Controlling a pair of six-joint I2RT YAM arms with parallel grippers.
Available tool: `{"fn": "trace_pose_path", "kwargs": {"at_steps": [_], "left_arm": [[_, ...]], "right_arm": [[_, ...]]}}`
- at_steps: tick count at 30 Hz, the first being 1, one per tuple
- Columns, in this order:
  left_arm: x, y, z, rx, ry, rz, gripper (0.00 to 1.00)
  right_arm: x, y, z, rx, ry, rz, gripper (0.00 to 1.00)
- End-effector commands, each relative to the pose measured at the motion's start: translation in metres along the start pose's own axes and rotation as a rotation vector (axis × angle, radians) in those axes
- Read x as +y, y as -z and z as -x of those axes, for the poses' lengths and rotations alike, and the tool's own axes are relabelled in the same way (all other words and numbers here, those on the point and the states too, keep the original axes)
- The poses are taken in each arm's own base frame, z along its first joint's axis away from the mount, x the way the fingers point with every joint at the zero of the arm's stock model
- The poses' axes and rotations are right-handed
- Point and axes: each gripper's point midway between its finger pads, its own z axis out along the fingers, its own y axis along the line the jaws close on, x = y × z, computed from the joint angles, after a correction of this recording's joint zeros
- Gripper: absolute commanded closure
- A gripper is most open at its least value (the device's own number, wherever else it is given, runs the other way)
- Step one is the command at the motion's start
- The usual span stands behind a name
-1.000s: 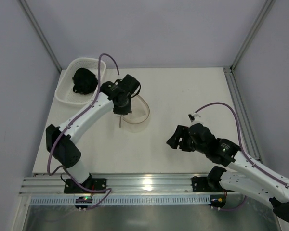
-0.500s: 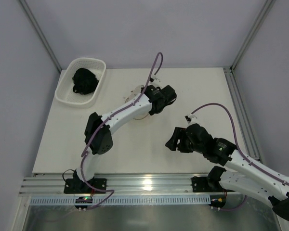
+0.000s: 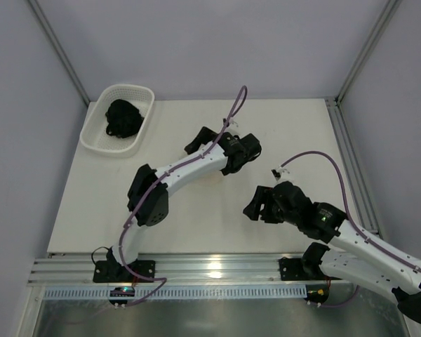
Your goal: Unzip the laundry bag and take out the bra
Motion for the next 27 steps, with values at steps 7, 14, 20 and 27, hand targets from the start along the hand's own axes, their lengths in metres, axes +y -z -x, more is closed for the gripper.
{"fn": "trace_pose_path", "kwargs": {"at_steps": [7, 14, 20, 27], "left_arm": [[0.092, 0.072, 0.028, -0.097, 0.419, -0.225, 0.01], [0.136, 0.133, 0.019, -0.206, 0.700, -0.597, 0.01], [0.137, 0.141, -0.024, -0.183, 0.770, -0.712, 0.01], [0.139, 0.138, -0.071, -0.135, 0.833, -0.747, 0.01]], "right_arm": [[-0.016, 0.008, 0.018, -0.073, 0.049, -0.109, 0.30], [0.016, -0.009, 0.040, -0.079, 0.187, -0.054, 0.16], [0.069, -0.052, 0.075, -0.060, 0.300, -0.024, 0.08], [0.134, -0.110, 0.119, -0.041, 0.360, 0.003, 0.08]]}}
